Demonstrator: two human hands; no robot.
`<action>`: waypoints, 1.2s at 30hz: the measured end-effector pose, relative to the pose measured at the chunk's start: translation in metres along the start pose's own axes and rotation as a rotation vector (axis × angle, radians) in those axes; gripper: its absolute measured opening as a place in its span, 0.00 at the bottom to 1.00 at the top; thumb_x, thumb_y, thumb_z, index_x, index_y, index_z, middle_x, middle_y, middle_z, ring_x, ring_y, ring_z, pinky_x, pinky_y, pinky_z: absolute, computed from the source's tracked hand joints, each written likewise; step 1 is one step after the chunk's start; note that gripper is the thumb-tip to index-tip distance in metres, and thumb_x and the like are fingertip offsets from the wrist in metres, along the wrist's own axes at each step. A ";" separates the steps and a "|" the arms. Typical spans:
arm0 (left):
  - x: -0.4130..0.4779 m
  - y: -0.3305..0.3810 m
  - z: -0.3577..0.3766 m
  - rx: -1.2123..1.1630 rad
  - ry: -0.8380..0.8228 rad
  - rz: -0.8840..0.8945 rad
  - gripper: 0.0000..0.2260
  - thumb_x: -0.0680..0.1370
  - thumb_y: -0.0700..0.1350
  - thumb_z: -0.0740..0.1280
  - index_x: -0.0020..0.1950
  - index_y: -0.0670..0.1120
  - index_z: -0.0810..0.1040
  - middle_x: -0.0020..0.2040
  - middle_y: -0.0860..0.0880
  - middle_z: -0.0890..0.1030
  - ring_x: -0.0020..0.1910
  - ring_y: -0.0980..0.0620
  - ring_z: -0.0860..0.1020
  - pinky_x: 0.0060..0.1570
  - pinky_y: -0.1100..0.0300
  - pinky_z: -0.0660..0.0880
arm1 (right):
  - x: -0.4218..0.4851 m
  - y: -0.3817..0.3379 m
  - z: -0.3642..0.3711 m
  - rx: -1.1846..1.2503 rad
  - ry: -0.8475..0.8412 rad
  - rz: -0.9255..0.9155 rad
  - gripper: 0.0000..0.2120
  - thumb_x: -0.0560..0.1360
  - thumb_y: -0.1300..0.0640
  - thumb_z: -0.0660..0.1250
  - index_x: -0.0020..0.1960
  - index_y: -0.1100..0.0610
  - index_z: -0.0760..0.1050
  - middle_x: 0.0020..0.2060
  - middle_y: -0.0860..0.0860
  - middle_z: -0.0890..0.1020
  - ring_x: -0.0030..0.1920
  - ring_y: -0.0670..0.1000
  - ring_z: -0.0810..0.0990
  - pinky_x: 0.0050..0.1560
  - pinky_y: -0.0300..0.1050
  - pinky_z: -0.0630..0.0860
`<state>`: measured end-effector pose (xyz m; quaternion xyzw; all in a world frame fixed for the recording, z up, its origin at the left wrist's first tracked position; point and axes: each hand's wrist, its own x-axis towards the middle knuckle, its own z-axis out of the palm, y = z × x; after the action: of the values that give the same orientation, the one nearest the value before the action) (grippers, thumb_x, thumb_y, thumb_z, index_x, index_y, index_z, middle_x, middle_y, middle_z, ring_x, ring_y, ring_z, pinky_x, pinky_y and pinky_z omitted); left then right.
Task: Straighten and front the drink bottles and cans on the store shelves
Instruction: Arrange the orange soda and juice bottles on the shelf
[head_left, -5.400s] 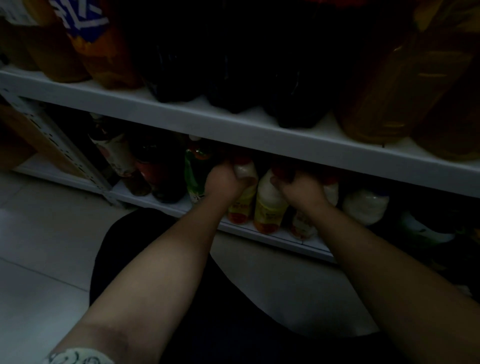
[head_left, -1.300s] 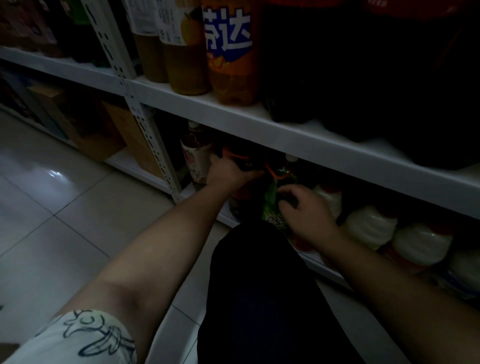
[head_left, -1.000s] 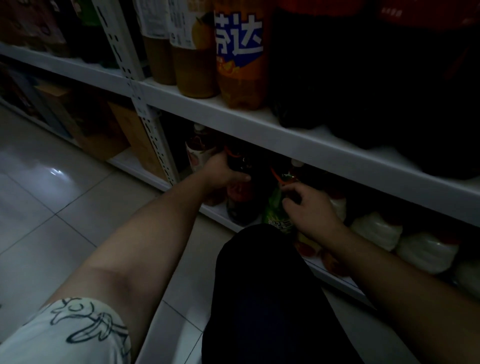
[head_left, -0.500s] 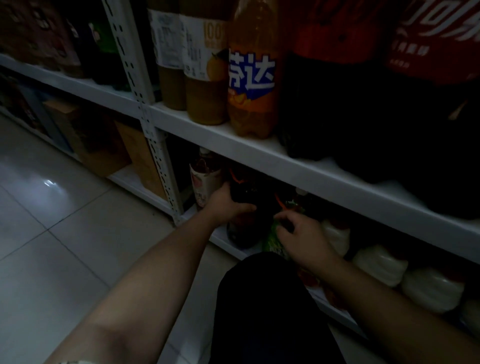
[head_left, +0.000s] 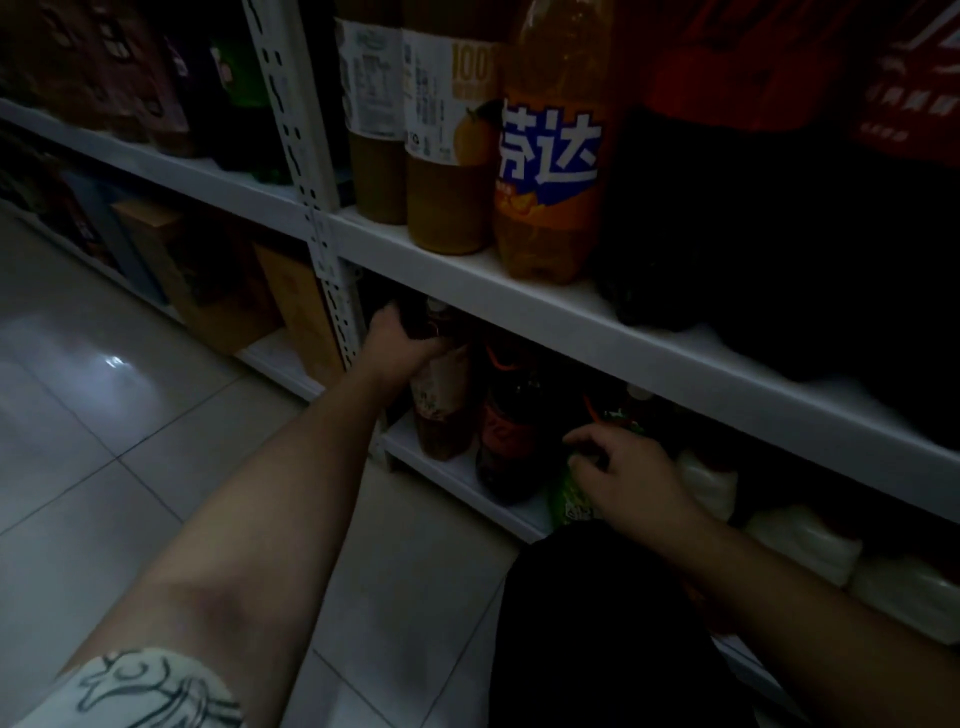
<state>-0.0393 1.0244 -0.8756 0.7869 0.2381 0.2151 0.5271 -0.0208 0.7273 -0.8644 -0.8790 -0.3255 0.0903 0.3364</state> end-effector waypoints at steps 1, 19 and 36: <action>0.004 0.002 0.004 0.019 -0.064 0.032 0.31 0.67 0.49 0.77 0.67 0.49 0.68 0.59 0.51 0.77 0.55 0.53 0.77 0.48 0.57 0.78 | 0.000 -0.003 0.001 -0.011 0.002 -0.005 0.12 0.74 0.57 0.66 0.57 0.54 0.78 0.52 0.49 0.81 0.49 0.44 0.76 0.52 0.35 0.69; -0.018 0.039 -0.027 0.558 -0.078 -0.063 0.10 0.74 0.54 0.68 0.50 0.50 0.76 0.44 0.54 0.78 0.40 0.56 0.75 0.36 0.60 0.73 | -0.019 -0.066 -0.093 0.037 0.189 -0.308 0.15 0.71 0.58 0.71 0.51 0.39 0.76 0.52 0.33 0.77 0.54 0.34 0.74 0.56 0.30 0.69; -0.102 0.249 0.050 0.222 0.271 0.593 0.19 0.72 0.54 0.71 0.60 0.52 0.74 0.52 0.57 0.75 0.51 0.60 0.75 0.49 0.62 0.74 | -0.067 -0.089 -0.202 0.076 0.567 -0.412 0.12 0.70 0.60 0.71 0.50 0.47 0.79 0.52 0.34 0.77 0.55 0.33 0.74 0.53 0.24 0.67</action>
<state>-0.0543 0.8445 -0.6703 0.8386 0.0887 0.4345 0.3163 -0.0412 0.6270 -0.6575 -0.7718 -0.3862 -0.2149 0.4572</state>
